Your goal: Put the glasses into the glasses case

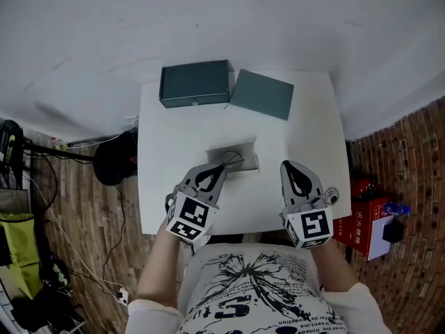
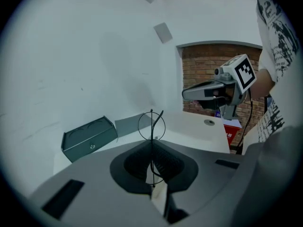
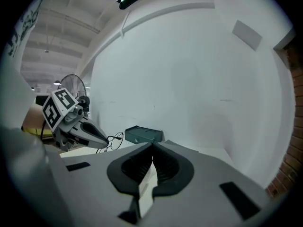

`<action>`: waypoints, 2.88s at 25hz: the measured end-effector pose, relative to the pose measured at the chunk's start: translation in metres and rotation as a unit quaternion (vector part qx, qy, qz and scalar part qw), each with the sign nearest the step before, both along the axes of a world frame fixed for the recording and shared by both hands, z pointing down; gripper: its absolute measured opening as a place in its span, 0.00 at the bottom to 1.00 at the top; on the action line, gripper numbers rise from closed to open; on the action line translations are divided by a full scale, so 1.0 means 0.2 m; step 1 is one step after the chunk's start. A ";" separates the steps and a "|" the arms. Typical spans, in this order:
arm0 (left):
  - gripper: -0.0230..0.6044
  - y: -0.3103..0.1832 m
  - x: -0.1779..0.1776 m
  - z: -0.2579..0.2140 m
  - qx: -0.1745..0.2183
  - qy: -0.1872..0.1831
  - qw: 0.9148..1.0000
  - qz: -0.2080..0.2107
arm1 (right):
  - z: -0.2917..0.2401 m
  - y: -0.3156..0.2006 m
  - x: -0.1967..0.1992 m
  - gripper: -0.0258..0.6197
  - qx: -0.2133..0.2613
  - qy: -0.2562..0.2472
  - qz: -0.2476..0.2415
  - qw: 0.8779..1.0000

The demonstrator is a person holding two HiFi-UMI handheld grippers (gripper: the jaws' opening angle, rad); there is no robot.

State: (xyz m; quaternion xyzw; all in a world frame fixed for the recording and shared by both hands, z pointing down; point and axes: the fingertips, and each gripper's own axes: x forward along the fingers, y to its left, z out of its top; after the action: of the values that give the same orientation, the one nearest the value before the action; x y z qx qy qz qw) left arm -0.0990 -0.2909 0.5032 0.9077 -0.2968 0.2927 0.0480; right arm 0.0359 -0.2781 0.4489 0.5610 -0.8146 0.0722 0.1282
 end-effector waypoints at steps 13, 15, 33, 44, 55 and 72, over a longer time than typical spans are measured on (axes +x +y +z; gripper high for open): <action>0.06 -0.16 0.18 0.41 -0.062 -0.086 0.984 0.143 | 0.24 -0.07 0.12 0.06 -0.047 0.004 0.053 0.997; 0.06 -0.17 0.20 0.45 -0.066 -0.093 0.980 0.160 | 0.26 -0.07 0.13 0.06 -0.052 0.002 0.056 0.997; 0.07 -0.10 0.23 0.71 -0.130 -0.178 0.948 0.232 | 0.37 -0.06 0.15 0.06 -0.077 0.011 0.066 0.995; 0.10 -0.09 0.24 0.75 -0.132 -0.188 0.947 0.225 | 0.38 -0.05 0.17 0.06 -0.082 0.018 0.067 0.994; 0.30 -0.15 0.22 0.50 -0.085 -0.098 0.977 0.168 | 0.28 -0.06 0.14 0.06 -0.064 0.028 0.053 0.996; 0.07 -0.18 -0.06 -0.27 0.070 0.070 0.995 -0.004 | -0.05 -0.12 -0.09 0.06 0.009 0.016 -0.024 1.000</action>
State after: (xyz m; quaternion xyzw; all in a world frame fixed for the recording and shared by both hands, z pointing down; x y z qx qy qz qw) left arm -0.1101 -0.3267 0.4497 0.9259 -0.3159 0.2071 0.0063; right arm 0.0177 -0.3024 0.4394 0.5433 -0.8264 0.0526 0.1382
